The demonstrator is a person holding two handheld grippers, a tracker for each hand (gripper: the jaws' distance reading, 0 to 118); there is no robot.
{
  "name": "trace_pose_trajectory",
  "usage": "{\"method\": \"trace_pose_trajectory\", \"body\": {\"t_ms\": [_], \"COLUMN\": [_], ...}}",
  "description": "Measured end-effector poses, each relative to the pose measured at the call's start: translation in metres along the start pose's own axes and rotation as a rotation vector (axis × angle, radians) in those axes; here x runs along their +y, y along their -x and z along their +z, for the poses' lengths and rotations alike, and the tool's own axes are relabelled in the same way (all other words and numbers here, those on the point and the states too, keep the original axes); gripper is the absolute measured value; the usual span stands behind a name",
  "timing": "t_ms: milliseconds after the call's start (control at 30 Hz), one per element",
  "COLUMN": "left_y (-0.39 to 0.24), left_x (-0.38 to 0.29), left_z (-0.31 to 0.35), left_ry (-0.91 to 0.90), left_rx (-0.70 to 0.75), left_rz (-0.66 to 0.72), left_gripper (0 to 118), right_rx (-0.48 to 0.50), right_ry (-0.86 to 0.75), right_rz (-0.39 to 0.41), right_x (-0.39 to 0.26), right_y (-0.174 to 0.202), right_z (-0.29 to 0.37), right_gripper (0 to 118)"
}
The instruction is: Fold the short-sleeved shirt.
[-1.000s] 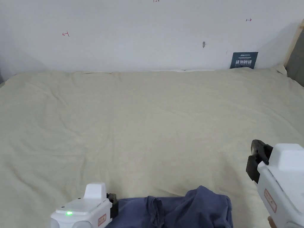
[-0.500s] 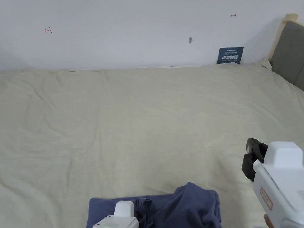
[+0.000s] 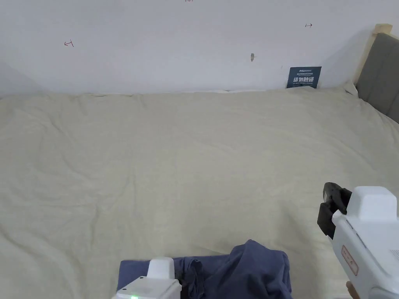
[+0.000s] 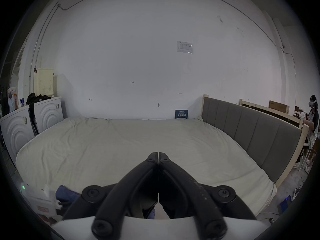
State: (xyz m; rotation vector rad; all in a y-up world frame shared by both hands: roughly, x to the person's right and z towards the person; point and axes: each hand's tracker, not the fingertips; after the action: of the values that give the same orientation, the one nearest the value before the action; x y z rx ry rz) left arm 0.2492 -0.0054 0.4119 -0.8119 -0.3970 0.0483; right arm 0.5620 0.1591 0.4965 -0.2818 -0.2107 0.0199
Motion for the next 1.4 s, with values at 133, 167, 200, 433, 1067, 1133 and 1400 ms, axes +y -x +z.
{"method": "trace_pose_trajectory", "body": {"t_ms": [133, 167, 200, 433, 1067, 1133, 1400], "left_y": [0.035, 0.047, 0.060, 0.149, 0.213, 0.215, 0.179], "left_x": [0.025, 0.030, 0.034, 0.021, -0.028, -0.027, -0.020], "left_z": [0.035, 0.042, 0.048, 0.048, -0.027, -0.027, -0.003], "left_ry": [-0.020, -0.012, -0.005, 0.085, 0.202, 0.191, 0.151], "left_rx": [-0.070, -0.096, -0.121, -0.292, -0.302, -0.309, -0.224], "left_rz": [0.054, 0.090, 0.137, 0.448, 0.492, 0.500, 0.429], "left_gripper": [0, 0, 1, 86, 29, 20, 8], "right_rx": [0.010, 0.013, 0.016, 0.035, 0.017, 0.016, 0.018], "right_ry": [-0.011, -0.013, -0.014, -0.013, 0.041, 0.041, 0.039], "right_rz": [0.003, 0.004, 0.004, 0.014, 0.038, 0.037, 0.040], "right_x": [0.005, 0.006, 0.007, 0.008, -0.001, 0.000, 0.002], "right_y": [0.006, 0.007, 0.009, 0.019, 0.026, 0.027, 0.025], "right_z": [-0.001, -0.001, -0.001, -0.004, -0.015, -0.014, -0.016], "right_gripper": [1, 1, 1, 1, 1, 1, 1]}}
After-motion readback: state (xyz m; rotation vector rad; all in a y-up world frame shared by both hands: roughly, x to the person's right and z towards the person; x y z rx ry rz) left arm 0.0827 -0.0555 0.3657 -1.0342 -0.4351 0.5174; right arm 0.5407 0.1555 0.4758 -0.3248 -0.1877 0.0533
